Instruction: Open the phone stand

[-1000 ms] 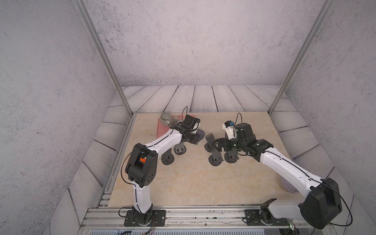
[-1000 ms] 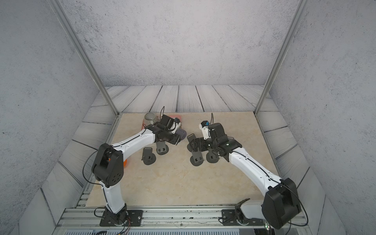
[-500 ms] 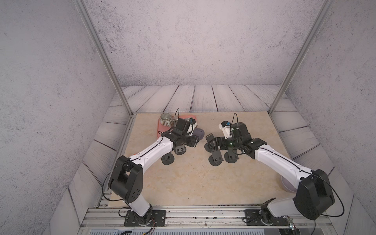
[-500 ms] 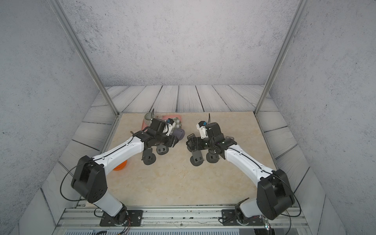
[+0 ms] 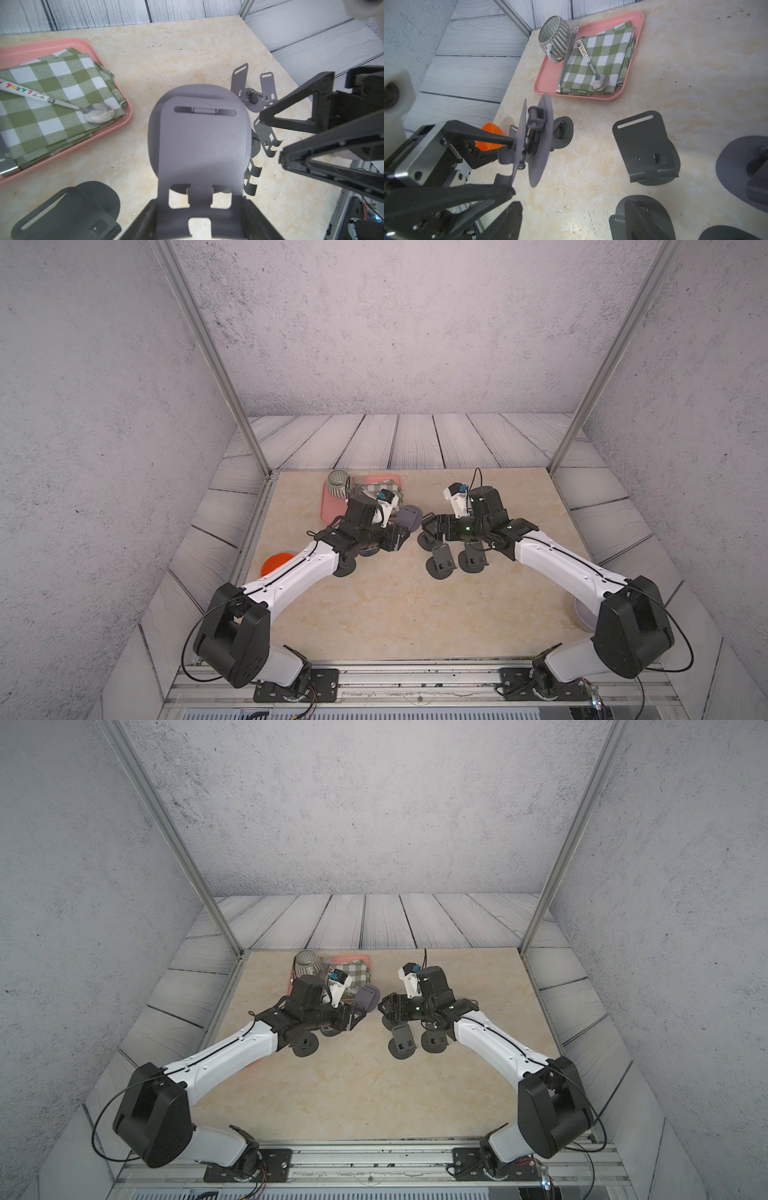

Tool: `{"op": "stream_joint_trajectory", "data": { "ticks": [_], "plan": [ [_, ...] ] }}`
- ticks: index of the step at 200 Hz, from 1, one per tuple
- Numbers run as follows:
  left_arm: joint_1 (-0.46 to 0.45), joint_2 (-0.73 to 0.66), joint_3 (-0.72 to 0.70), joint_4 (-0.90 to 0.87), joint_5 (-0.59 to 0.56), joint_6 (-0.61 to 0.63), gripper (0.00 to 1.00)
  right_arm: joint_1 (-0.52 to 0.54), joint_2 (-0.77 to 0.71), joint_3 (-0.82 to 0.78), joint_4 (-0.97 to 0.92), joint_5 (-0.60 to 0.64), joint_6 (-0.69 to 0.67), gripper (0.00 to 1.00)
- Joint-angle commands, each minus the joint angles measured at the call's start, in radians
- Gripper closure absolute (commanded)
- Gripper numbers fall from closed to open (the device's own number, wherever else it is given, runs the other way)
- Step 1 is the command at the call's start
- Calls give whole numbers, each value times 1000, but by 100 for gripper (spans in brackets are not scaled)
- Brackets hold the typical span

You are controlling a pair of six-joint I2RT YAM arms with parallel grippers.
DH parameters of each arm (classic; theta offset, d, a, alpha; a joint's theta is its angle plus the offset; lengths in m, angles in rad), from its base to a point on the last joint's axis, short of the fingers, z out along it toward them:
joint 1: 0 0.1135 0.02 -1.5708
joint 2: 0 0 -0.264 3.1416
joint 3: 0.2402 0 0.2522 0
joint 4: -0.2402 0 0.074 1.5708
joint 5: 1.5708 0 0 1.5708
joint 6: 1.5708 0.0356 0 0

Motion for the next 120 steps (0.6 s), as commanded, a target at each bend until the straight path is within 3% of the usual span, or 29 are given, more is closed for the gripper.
{"op": "stream_joint_trajectory", "data": {
  "ticks": [1,51,73,83,107,120],
  "plan": [
    [-1,-38,-25,89,56,-18,40,-1,22,35,17,-21,10,21],
    [-2,-62,-92,196,134,-45,40,-1,62,44,51,-45,29,25],
    [-4,-70,-133,268,160,-72,40,-1,79,37,81,-67,48,31],
    [-4,-72,-151,305,176,-86,40,-1,87,29,103,-84,61,38],
    [-8,-73,-177,362,189,-101,40,7,101,8,167,-129,98,67],
    [-10,-74,-183,378,190,-103,40,17,108,1,189,-138,111,76]
  ]
}}
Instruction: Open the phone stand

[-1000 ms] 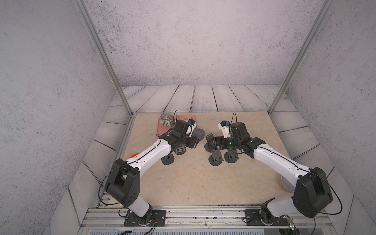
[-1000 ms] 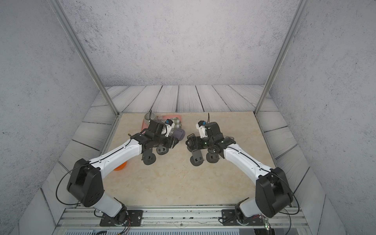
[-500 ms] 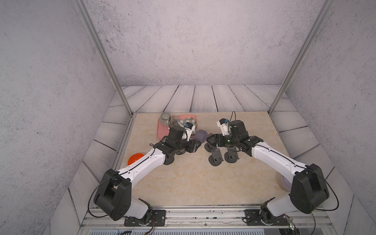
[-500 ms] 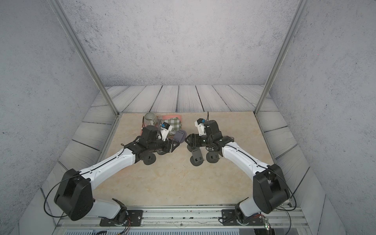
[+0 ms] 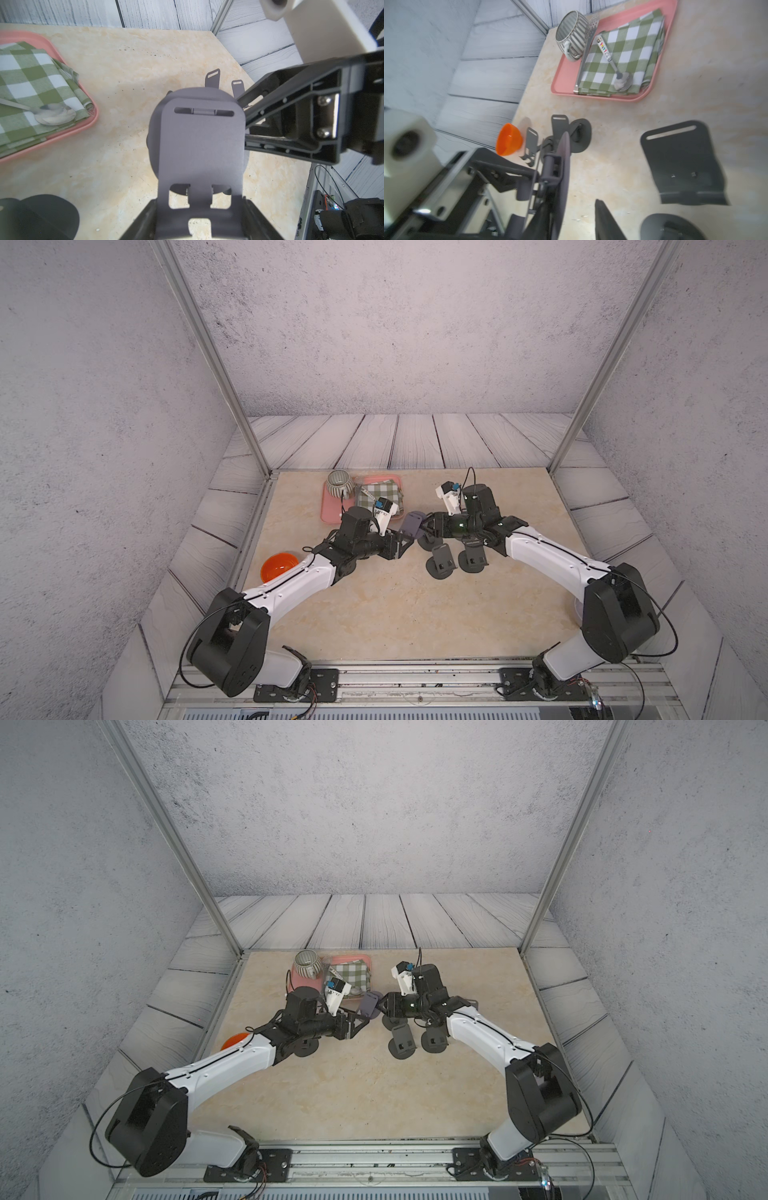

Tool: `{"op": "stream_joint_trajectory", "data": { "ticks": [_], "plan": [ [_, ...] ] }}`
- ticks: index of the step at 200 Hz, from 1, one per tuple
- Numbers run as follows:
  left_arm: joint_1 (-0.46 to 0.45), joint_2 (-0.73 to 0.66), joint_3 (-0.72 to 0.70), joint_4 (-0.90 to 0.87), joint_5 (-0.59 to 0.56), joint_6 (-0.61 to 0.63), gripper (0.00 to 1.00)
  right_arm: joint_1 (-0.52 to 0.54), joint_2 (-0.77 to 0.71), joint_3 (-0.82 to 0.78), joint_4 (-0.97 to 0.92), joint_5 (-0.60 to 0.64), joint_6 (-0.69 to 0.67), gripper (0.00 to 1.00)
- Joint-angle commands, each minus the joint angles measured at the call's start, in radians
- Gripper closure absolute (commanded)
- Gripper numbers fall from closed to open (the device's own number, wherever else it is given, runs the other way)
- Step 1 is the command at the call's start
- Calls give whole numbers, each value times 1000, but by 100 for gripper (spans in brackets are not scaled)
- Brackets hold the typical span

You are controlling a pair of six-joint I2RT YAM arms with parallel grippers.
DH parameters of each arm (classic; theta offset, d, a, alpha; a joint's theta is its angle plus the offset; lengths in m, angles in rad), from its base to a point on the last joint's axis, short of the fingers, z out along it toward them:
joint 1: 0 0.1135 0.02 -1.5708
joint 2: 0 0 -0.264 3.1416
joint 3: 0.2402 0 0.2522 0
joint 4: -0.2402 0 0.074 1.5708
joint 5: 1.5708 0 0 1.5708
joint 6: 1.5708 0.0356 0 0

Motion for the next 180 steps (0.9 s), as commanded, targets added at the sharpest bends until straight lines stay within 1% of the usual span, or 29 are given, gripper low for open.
{"op": "stream_joint_trajectory", "data": {
  "ticks": [1,27,41,82,136,180],
  "plan": [
    [-10,-35,-9,124,69,-15,40,10,25,-17,81,-30,39,76],
    [-11,-36,-3,122,70,-12,40,32,35,-20,86,-21,34,93],
    [-11,-36,8,95,70,-2,40,32,32,-22,73,0,21,100],
    [-11,-49,31,-6,52,39,40,31,6,2,-19,86,-58,100],
    [-11,-62,34,-68,25,54,40,32,-38,40,-171,268,-190,100],
    [-11,-45,51,-94,26,58,40,30,-81,51,-245,439,-267,100]
  ]
}}
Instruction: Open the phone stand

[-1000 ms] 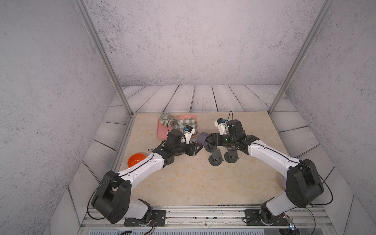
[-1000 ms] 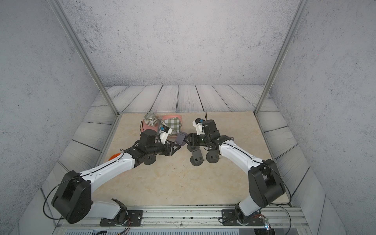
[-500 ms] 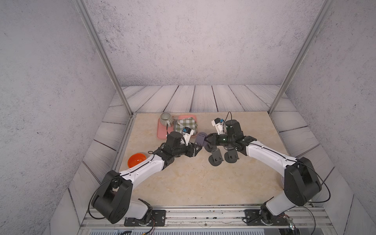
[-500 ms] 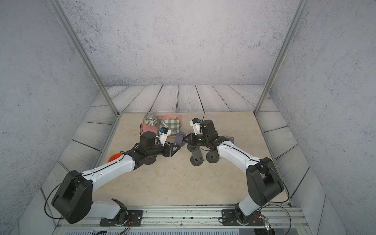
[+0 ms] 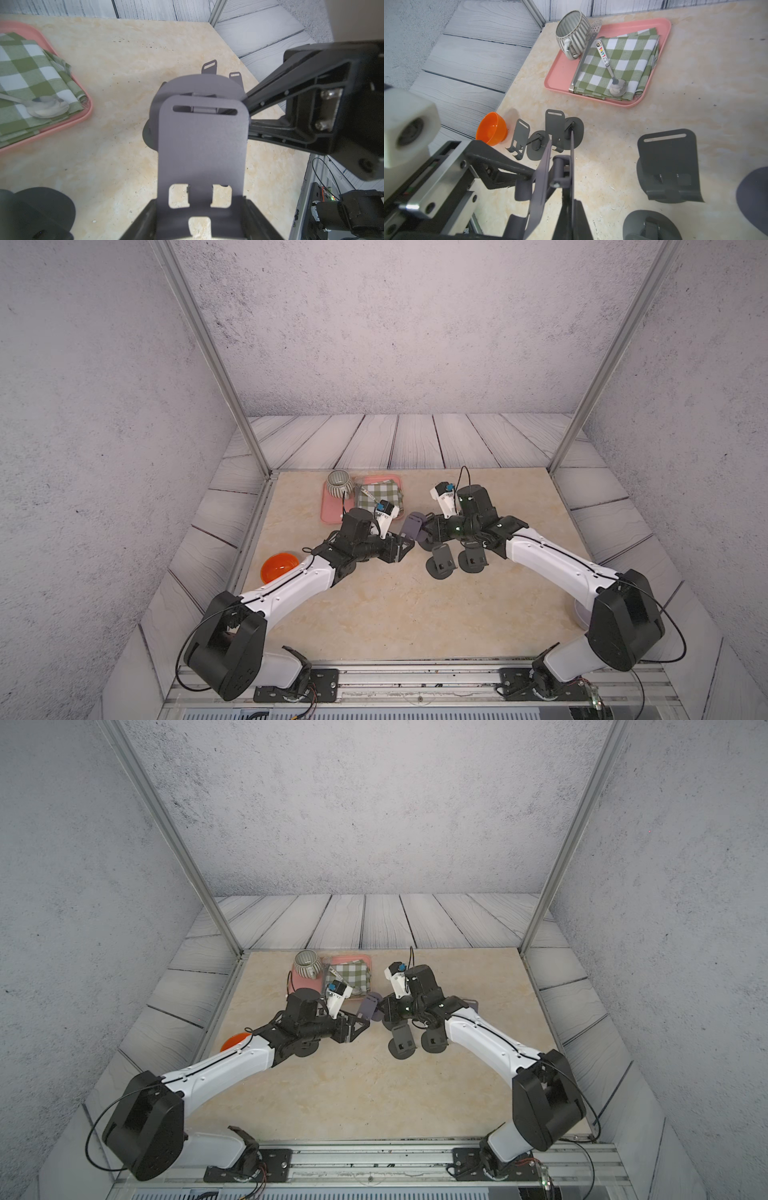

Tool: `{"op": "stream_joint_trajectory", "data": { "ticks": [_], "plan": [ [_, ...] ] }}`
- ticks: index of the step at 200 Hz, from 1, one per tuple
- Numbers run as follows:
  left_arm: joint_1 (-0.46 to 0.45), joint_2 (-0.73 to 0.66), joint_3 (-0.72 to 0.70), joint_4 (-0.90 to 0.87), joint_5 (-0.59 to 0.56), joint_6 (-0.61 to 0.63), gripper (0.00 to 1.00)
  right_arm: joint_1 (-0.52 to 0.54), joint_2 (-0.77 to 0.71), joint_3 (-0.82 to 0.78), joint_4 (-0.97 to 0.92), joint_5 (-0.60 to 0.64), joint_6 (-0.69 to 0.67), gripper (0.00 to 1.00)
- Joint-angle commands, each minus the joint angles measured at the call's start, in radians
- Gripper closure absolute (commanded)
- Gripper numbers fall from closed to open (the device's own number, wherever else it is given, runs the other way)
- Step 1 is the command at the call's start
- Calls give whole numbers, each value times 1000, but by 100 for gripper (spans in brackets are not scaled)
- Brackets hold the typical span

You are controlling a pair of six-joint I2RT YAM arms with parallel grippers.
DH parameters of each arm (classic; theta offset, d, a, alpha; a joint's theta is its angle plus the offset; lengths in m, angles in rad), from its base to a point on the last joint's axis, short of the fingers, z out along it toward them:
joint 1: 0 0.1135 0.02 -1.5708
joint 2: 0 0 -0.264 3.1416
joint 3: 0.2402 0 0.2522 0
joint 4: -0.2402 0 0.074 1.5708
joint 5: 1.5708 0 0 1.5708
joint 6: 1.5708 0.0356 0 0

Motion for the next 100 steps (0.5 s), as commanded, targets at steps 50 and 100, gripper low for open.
{"op": "stream_joint_trajectory", "data": {
  "ticks": [50,100],
  "plan": [
    [-2,-8,52,-39,30,35,40,-28,-61,15,-150,363,-140,100],
    [-2,14,76,-44,44,44,35,-28,-51,6,-111,89,-142,100]
  ]
}}
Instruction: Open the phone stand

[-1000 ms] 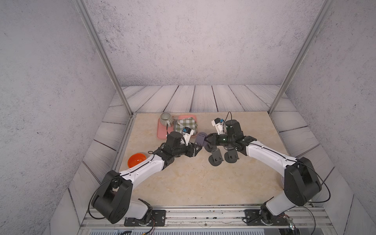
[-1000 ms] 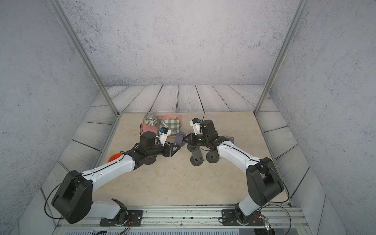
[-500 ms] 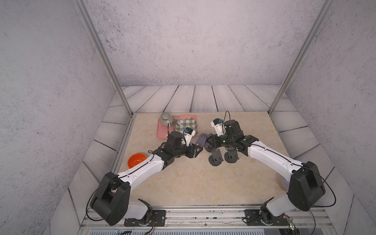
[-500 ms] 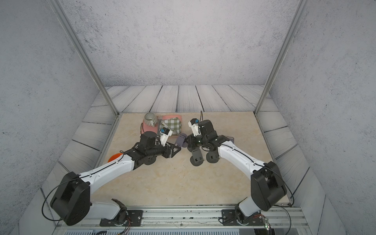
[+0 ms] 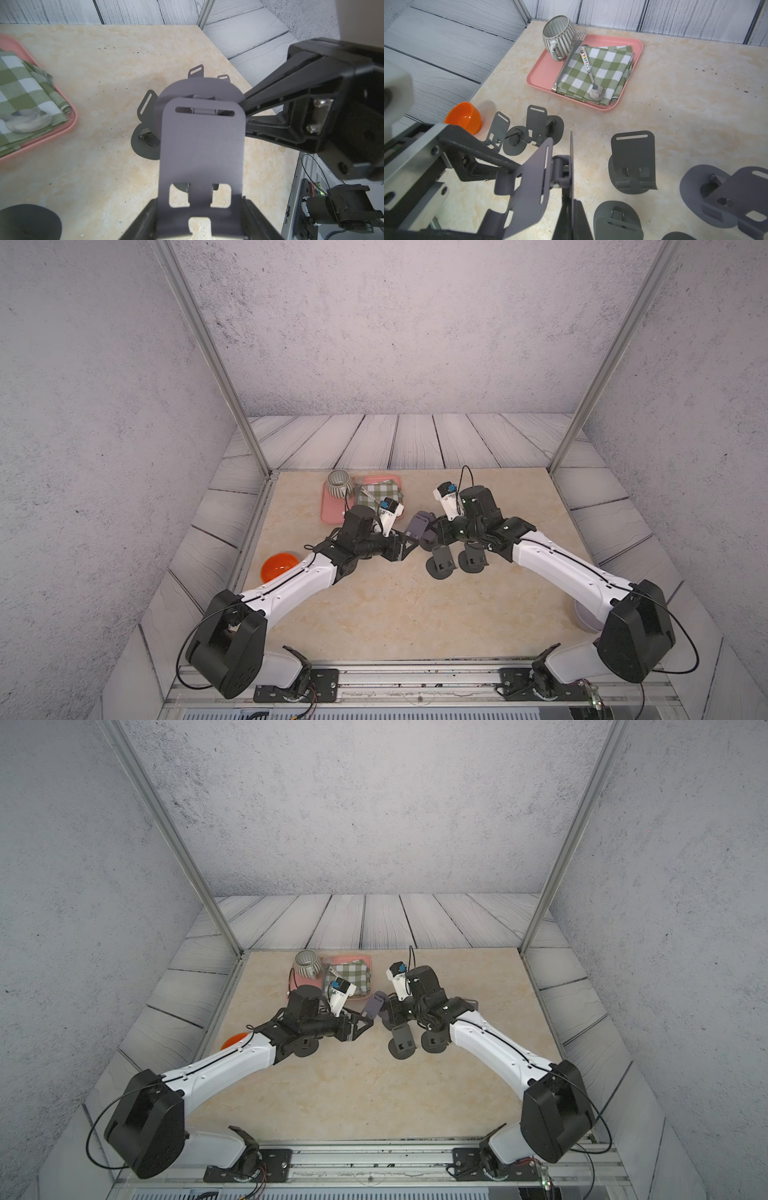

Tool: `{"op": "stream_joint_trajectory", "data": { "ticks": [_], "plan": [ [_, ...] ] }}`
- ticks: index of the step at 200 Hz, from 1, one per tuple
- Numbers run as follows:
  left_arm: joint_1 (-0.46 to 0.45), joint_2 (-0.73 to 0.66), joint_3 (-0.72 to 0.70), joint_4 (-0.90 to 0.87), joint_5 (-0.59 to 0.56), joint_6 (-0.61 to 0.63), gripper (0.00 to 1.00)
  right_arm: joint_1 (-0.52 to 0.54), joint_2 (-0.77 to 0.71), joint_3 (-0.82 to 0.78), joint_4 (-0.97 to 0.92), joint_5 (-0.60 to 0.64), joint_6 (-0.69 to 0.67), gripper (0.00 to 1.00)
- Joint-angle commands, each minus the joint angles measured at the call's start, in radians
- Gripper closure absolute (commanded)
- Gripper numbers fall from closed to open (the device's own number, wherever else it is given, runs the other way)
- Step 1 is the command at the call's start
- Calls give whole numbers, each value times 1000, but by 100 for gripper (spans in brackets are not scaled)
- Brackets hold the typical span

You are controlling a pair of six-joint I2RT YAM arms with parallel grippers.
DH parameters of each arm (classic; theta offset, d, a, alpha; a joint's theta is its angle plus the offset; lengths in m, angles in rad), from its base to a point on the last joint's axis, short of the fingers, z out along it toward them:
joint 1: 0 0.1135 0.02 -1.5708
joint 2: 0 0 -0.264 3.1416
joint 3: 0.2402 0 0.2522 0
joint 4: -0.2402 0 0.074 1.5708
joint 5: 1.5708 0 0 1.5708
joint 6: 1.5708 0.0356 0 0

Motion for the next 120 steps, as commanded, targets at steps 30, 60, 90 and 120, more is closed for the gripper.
{"op": "stream_joint_trajectory", "data": {
  "ticks": [30,60,90,120],
  "plan": [
    [8,-2,38,-10,17,59,5,-39,46,4,-7,-269,-36,100],
    [8,11,49,6,31,64,2,-37,56,-15,26,-295,-11,100],
    [8,34,68,18,45,80,2,-36,52,-14,28,-311,-6,100],
    [8,76,106,16,61,82,1,-35,44,-13,23,-312,-5,100]
  ]
}}
